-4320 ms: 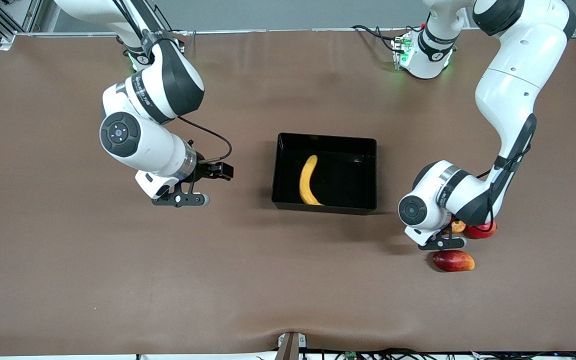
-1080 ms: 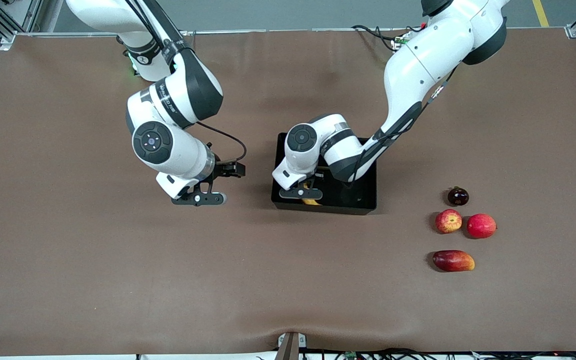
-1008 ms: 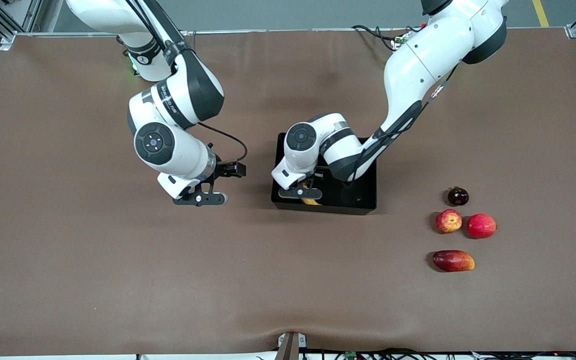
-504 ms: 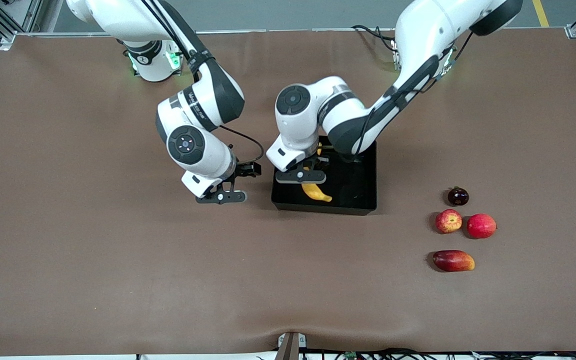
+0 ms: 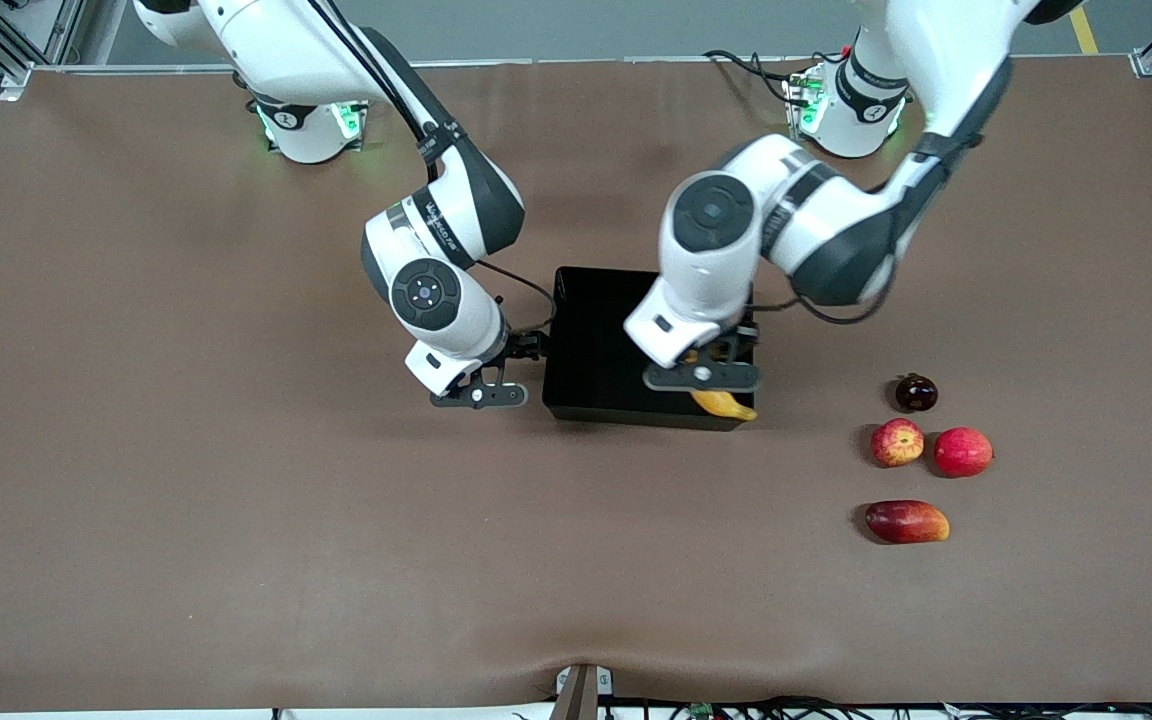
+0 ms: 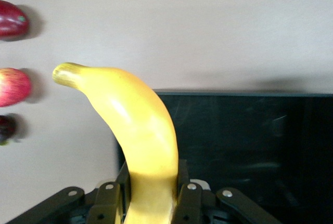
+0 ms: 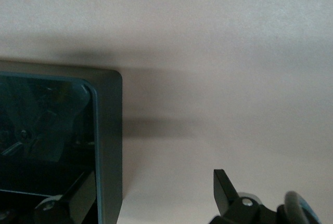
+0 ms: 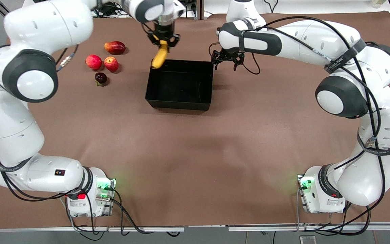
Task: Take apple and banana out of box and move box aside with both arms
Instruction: 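Lift the banana with the left gripper while the right gripper grasps box, then lower the banana beside the fruits while the right gripper holds the box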
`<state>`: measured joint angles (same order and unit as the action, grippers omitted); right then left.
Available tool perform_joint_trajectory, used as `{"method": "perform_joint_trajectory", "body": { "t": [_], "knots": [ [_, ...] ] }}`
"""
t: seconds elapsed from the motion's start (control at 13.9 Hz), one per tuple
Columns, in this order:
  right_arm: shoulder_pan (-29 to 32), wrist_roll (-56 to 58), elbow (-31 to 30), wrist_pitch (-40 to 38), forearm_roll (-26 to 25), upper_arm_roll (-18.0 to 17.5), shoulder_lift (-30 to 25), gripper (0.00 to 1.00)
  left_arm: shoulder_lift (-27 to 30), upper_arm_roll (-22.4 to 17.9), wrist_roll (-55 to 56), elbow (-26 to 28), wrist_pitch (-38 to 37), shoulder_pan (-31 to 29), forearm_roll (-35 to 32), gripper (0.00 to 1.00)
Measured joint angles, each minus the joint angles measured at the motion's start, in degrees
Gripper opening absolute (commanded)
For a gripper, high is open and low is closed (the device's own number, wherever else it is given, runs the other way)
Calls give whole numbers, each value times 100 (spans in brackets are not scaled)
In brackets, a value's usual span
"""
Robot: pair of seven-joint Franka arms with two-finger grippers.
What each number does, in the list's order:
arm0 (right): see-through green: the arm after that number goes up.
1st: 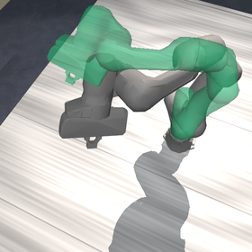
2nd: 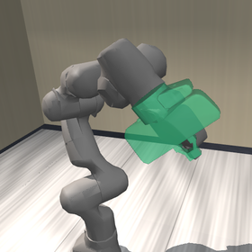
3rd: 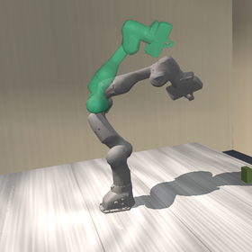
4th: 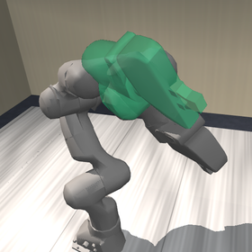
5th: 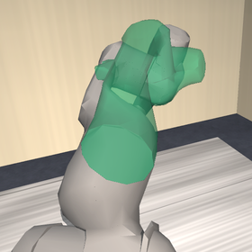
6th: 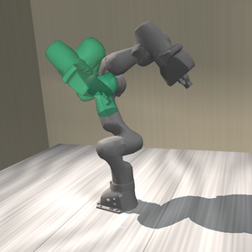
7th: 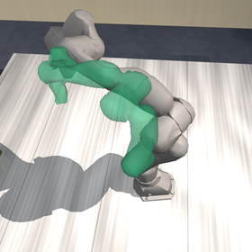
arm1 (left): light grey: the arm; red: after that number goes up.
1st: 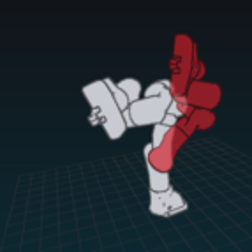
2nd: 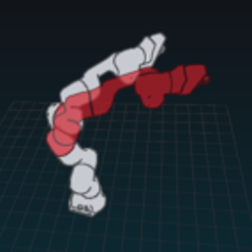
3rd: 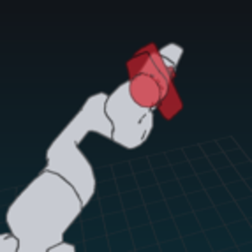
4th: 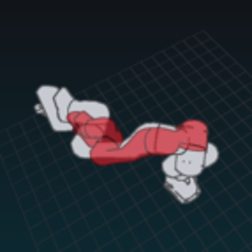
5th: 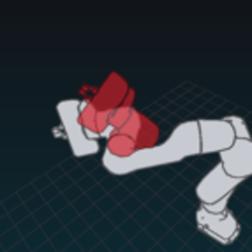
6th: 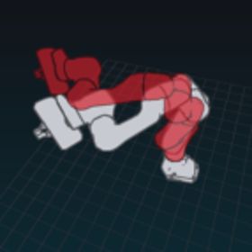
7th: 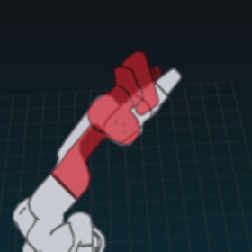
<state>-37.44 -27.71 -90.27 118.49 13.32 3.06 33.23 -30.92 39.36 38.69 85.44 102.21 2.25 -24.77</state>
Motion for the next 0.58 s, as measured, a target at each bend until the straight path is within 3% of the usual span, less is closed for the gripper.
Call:
{"method": "perform_joint_trajectory", "body": {
  "t": [0.29, 0.5, 0.58],
  "knots": [
    [-140, -2, -11, 287, 83, -18, 252, 100, 2, -10, -859, 306, -168, -569, -16, 0],
    [-391, -20, -10, 350, 443, -28, 350, 100, -25, -24, -1332, 660, -156, -956, -304, 0],
    [-460, -42, -8, 349, 493, -29, 349, 89, -38, -31, -1571, 725, -119, -1092, -350, 0]
  ]
}}
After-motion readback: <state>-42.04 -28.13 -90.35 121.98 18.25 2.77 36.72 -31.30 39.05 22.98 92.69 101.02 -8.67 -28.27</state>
